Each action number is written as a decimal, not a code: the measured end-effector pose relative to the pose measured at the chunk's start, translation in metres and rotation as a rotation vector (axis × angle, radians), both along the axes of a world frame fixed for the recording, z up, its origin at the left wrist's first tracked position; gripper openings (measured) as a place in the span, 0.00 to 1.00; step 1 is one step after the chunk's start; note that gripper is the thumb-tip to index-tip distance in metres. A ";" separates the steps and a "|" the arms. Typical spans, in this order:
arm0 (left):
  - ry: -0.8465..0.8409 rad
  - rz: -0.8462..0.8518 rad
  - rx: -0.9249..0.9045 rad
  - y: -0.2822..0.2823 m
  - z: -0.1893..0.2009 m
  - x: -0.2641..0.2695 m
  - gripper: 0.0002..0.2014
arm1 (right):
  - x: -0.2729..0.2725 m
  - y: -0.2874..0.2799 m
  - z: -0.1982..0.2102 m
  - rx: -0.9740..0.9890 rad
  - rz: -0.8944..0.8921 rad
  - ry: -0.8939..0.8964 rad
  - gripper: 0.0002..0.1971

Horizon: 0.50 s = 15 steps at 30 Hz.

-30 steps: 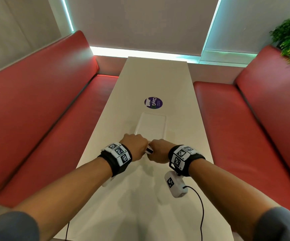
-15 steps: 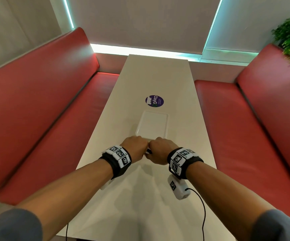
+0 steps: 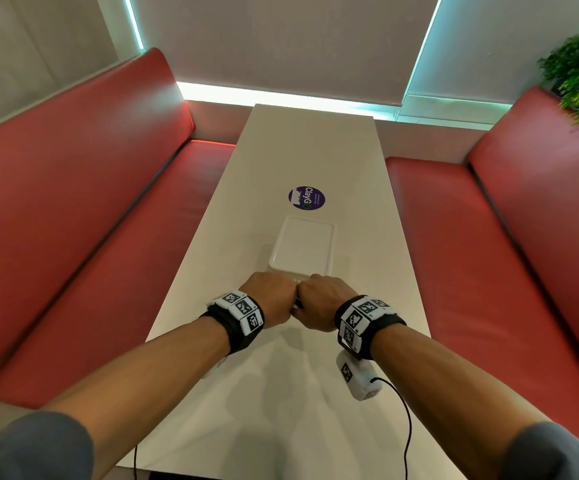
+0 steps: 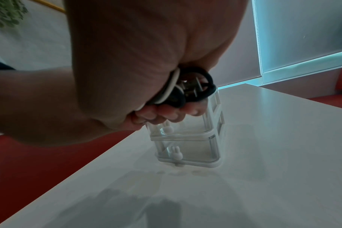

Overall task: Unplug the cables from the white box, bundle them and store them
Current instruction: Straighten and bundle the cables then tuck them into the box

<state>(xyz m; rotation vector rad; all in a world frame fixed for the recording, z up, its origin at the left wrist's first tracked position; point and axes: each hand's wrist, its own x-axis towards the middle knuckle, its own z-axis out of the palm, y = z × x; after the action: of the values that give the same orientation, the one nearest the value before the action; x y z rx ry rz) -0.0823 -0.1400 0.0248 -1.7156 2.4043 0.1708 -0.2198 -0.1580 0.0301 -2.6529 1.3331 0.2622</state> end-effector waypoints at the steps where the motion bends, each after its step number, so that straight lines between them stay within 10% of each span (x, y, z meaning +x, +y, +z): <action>1: 0.001 -0.002 0.002 0.001 0.000 0.001 0.05 | 0.001 0.001 -0.001 -0.001 0.006 -0.008 0.16; 6: 0.039 0.034 0.014 0.006 -0.012 0.004 0.06 | 0.002 0.003 -0.005 0.013 0.070 -0.023 0.15; 15: 0.731 0.330 0.150 0.013 -0.068 0.027 0.19 | -0.032 -0.022 -0.002 0.195 -0.099 0.025 0.08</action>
<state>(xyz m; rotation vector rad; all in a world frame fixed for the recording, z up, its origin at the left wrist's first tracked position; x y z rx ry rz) -0.0550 -0.1265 -0.0436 -2.2388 2.3992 1.1741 -0.2518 -0.1798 0.0279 -2.4245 1.3655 0.3925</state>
